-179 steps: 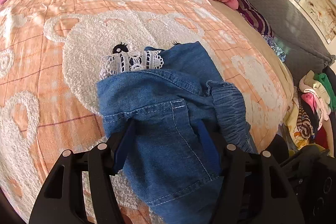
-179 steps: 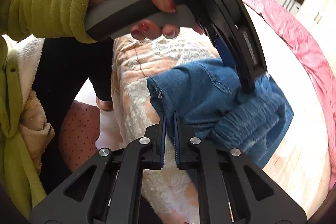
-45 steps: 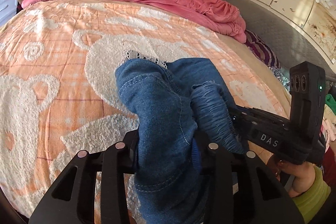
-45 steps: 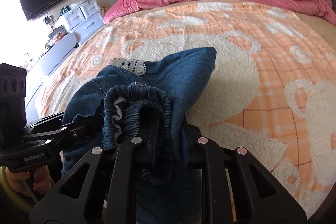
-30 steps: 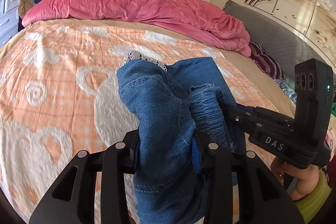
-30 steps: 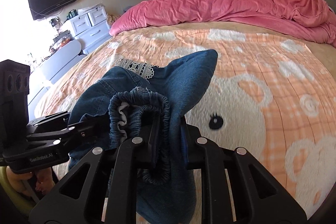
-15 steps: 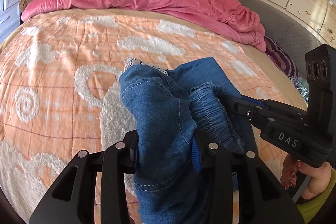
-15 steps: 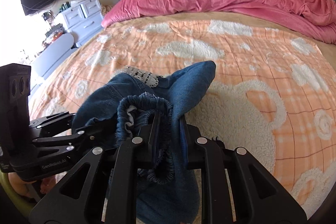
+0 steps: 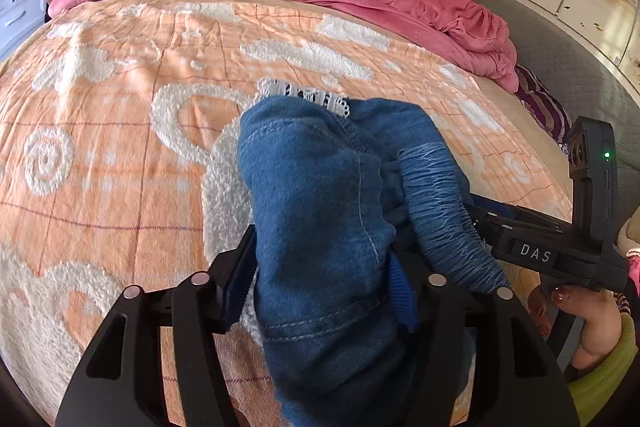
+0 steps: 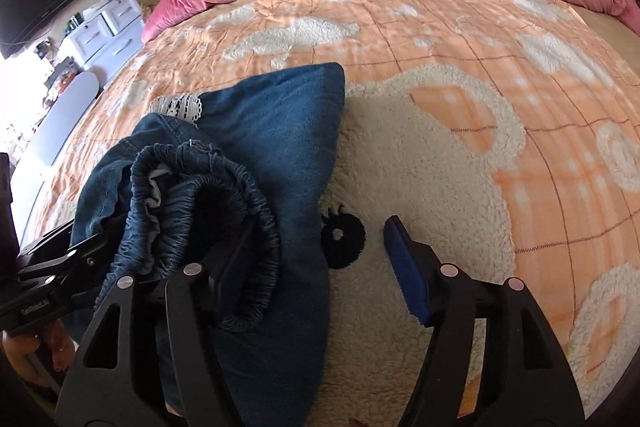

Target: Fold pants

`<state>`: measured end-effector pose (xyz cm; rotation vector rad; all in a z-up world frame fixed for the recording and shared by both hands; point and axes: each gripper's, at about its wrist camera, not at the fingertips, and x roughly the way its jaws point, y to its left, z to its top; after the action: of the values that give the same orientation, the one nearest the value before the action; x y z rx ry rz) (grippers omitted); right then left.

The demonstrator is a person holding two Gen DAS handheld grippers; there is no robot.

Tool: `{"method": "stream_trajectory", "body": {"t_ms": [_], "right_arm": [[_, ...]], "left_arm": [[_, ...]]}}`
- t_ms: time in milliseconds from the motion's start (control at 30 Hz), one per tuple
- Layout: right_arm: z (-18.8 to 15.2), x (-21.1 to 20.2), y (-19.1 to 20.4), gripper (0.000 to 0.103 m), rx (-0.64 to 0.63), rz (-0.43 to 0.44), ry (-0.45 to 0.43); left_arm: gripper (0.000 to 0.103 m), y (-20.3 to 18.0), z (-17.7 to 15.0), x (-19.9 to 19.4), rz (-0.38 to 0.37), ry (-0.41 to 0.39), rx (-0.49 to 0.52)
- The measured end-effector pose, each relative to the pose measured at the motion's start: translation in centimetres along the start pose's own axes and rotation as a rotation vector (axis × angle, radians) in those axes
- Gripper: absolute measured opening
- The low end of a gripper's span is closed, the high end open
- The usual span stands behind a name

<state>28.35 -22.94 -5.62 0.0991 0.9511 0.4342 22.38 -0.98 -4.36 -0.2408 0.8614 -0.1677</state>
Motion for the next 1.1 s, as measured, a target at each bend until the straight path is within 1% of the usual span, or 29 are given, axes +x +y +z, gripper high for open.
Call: {"method": "stream_trajectory", "body": {"t_ms": [67,133,400,500,567,633,833,933,1100], "right_arm": [[-0.2,-0.2,0.3,0.059,-0.018,-0.021,-0.005],[-0.4,-0.4,0.5,0.064,-0.032,-0.050,-0.010],[-1.4,-1.3,-0.1,0.069,0.021,-0.040,-0.014],[-1.9,-1.8,-0.2,0.070,0.026,-0.047,-0.017],[-2.2,-2.2,-0.3,0.071,0.037,-0.048,-0.023],[-2.6,-2.7,-0.4,0.073,0.053,-0.041,-0.031],[-3.7,-4.2,-0.5,0.074,0.066,-0.049,-0.041],[-4.4,-5.0,-0.3,0.080,0.063,-0.052,-0.043],[-5.5,-6.2,0.5,0.081,0.048,-0.050,-0.050]], "left_arm": [[0.064,0.0,-0.3,0.0,0.006,0.001,0.001],[0.068,0.0,-0.5,-0.2,0.016,-0.002,0.006],[0.071,0.0,-1.1,-1.3,0.027,-0.010,0.001],[0.074,0.0,-1.4,-1.9,0.036,-0.017,0.005],[0.075,0.0,-1.6,-2.3,0.036,-0.018,0.002],[0.076,0.0,-1.8,-2.8,0.041,-0.021,0.005],[0.080,-0.1,-2.4,-4.3,0.048,-0.032,0.010],[0.082,-0.1,-2.7,-4.9,0.048,-0.033,0.009],[0.084,-0.1,-3.4,-6.1,0.055,-0.041,0.007]]}}
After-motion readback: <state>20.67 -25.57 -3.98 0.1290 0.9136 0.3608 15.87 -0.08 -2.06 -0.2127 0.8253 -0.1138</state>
